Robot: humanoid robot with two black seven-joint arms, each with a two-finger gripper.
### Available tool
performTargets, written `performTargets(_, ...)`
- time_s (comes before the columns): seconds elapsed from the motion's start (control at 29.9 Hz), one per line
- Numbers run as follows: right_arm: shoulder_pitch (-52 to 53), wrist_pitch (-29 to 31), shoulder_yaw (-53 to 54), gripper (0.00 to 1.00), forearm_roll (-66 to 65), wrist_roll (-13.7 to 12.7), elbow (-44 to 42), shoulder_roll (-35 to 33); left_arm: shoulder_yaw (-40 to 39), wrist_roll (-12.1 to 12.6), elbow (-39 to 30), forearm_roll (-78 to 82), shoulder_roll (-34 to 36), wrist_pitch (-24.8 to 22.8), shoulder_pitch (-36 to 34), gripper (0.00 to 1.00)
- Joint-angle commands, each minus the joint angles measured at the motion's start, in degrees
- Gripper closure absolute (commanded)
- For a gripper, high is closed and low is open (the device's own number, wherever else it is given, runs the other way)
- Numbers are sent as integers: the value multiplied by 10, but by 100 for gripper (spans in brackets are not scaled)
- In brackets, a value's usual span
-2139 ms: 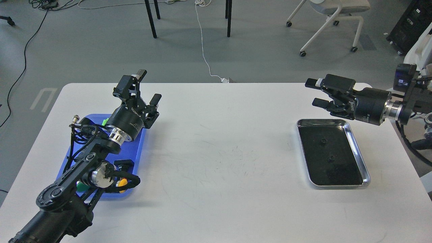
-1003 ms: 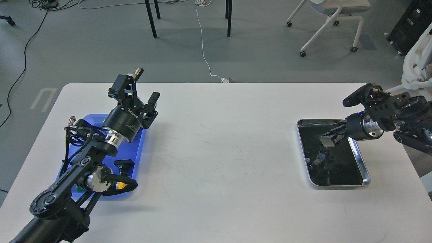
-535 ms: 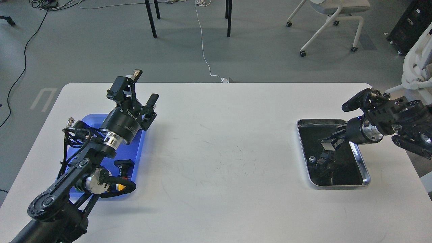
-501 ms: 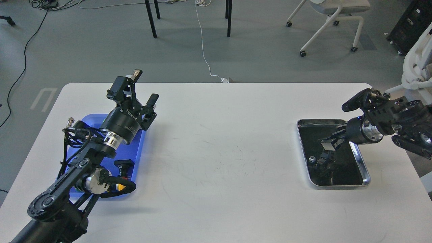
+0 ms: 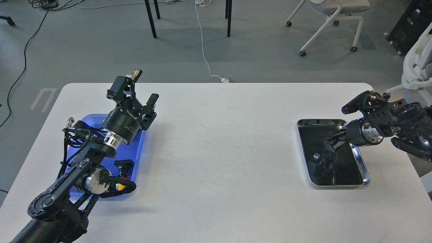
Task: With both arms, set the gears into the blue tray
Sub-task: 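Lower the right gripper and grasp a small black part on the mat, then carry the black part with the right gripper to the table center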
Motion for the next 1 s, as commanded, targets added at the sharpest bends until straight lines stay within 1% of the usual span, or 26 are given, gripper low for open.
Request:
performTargets(0.0,-3,0,0,58,0,0,-2,1,0,0,0,0,0,0,0,2)
performTargets(0.03,-3,0,0,59,0,0,-2,1,0,0,0,0,0,0,1,2)
performTargets(0.2,-2,1,0,78,0,0,-2,0,0,0,0,0,0,0,0,2)
performTargets(0.23,-3,1,0,80,0,0,-2,1,0,0,0,0,-1,0,0,2)
performTargets(0.37,-3,2,0,84,0,0,-2,1,0,0,0,0,0,0,0,2)
performTargets(0.6,-2,3,3,84,1,0,1,-1,0,0,0,0,-1,0,0,2)
performTargets(0.77,24,1,5,84,7,0,10,-9,0,1,0,0,-1,0,-1,2)
performTargets(0.84,43,1,7,84,7,0,26,-20,0,0,0,0,-1,0,-1,2)
performTargets(0.97,93,1,9,84,9,0,88,-40,0,0,0,0,-1,0,-1,2)
